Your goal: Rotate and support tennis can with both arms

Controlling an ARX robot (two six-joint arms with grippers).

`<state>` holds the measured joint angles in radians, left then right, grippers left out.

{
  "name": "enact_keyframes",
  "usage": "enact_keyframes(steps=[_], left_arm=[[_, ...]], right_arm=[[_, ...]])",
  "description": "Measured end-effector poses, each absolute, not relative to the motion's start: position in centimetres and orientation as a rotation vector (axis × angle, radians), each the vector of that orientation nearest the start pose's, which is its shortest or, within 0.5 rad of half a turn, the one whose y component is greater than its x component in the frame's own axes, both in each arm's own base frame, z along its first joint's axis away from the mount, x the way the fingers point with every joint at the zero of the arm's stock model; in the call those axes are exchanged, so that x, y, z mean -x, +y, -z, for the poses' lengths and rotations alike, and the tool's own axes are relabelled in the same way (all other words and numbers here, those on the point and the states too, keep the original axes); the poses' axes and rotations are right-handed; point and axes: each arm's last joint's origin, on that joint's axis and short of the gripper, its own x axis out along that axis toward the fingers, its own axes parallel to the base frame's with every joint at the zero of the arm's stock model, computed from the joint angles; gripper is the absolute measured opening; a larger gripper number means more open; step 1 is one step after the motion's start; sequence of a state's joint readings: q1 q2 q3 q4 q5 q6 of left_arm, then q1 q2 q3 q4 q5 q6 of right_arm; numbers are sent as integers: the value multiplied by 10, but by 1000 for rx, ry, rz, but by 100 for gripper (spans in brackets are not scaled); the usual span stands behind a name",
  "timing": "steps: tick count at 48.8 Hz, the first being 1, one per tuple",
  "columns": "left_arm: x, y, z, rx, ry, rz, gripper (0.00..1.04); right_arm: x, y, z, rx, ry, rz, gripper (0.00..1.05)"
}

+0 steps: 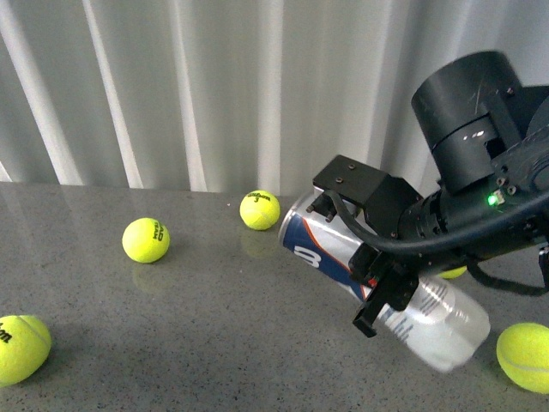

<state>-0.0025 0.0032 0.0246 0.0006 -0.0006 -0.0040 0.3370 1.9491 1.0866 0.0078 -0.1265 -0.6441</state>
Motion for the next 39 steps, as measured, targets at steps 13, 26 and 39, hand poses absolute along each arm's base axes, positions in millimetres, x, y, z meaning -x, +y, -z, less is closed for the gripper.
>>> enact_keyframes(steps=[13,26,39], left_arm=[[-96,0,-172,4,-22,2,98],[-96,0,-172,4,-22,2,98],[-96,0,-172,4,-22,2,98]], right_arm=[[-360,149,-130,1223,367,-993,10],[-362,179,-97,1281,335,-1088,6],[-363,201,-76,1177,382,-1082,6]])
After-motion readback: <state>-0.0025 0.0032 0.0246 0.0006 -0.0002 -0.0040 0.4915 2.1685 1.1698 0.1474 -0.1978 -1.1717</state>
